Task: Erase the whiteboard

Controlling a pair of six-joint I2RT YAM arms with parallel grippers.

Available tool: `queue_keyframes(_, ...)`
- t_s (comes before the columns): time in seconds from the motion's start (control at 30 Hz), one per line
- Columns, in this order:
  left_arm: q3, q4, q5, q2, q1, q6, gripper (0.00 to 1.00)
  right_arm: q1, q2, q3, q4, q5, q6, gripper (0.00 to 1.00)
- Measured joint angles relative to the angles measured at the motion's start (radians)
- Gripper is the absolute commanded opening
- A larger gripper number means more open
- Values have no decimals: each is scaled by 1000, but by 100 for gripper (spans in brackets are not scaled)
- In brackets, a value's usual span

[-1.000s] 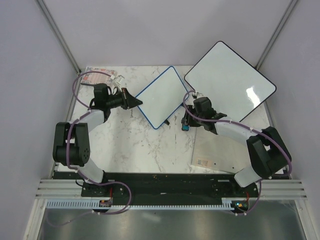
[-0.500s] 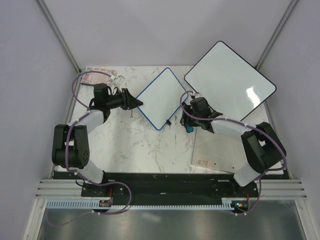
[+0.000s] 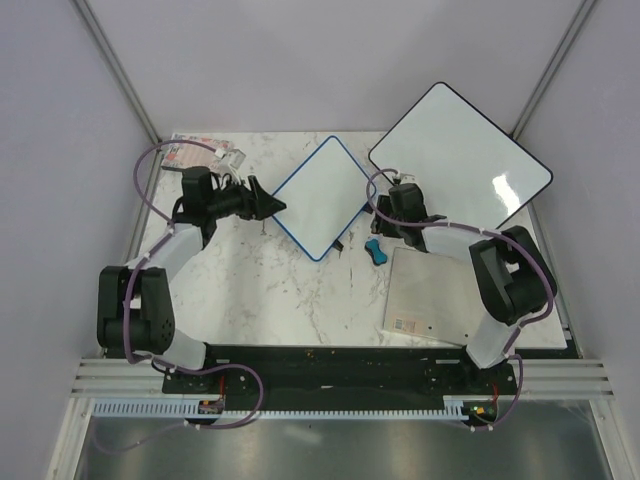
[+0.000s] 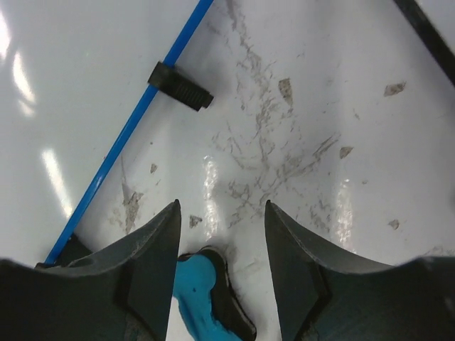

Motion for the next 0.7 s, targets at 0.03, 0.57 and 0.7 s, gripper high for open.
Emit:
queue_keyframes(0.03, 0, -14, -14, -18, 0, 3, 76, -14, 9, 2, 11, -11, 2, 57)
queue_keyframes(0.57, 40, -343, -379, -242, -1, 57, 7, -84, 145, 105, 68, -96, 26, 13)
queue_keyframes(0.7, 39, -376, -418, -364, -19, 73, 2, -90, 189, 140, 67, -96, 26, 11)
